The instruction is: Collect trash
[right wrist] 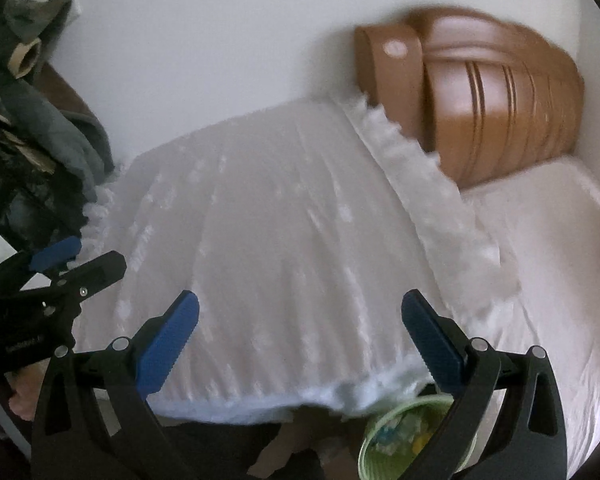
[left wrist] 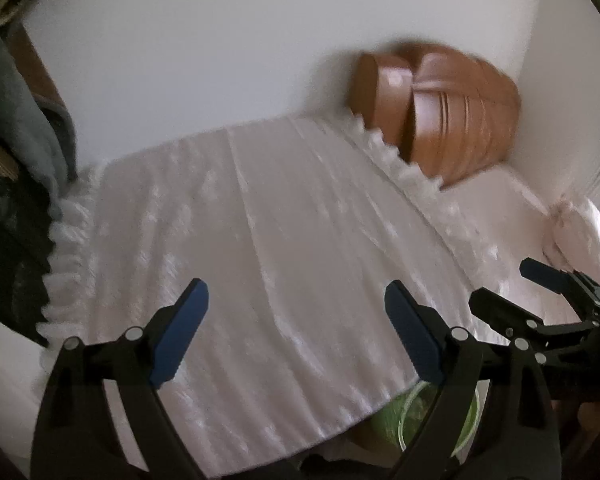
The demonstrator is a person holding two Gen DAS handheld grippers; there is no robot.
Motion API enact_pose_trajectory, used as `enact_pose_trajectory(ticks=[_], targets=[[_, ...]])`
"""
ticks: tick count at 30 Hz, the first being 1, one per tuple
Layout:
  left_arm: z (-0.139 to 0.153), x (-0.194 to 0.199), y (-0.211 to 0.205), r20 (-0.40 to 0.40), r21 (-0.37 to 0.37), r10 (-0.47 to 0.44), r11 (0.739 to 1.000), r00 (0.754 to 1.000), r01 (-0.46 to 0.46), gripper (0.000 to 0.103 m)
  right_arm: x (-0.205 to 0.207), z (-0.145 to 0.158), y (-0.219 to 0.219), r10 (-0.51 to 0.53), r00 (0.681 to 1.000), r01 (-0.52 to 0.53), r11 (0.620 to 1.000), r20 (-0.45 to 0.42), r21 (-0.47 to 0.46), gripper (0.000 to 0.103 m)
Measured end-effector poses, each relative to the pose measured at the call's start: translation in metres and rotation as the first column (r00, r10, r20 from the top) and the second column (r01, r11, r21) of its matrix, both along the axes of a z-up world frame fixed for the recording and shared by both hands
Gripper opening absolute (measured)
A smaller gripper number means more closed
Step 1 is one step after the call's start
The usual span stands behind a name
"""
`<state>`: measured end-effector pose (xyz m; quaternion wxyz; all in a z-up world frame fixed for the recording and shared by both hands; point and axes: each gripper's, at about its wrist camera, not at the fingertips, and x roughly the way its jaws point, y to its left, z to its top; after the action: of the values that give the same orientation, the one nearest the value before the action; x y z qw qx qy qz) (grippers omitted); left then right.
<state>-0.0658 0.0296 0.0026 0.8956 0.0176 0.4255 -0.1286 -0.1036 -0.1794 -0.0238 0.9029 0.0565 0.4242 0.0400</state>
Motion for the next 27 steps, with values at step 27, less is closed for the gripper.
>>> enact_pose_trajectory(ticks=[27], targets=[[0.024,0.015,0.007,0.068,0.022,0.060,0.998,0.996,-0.061,0.086,0.029,0.053,0.024,0.055,0.991,-0.053,0.998,0.124,-0.024,0.101]])
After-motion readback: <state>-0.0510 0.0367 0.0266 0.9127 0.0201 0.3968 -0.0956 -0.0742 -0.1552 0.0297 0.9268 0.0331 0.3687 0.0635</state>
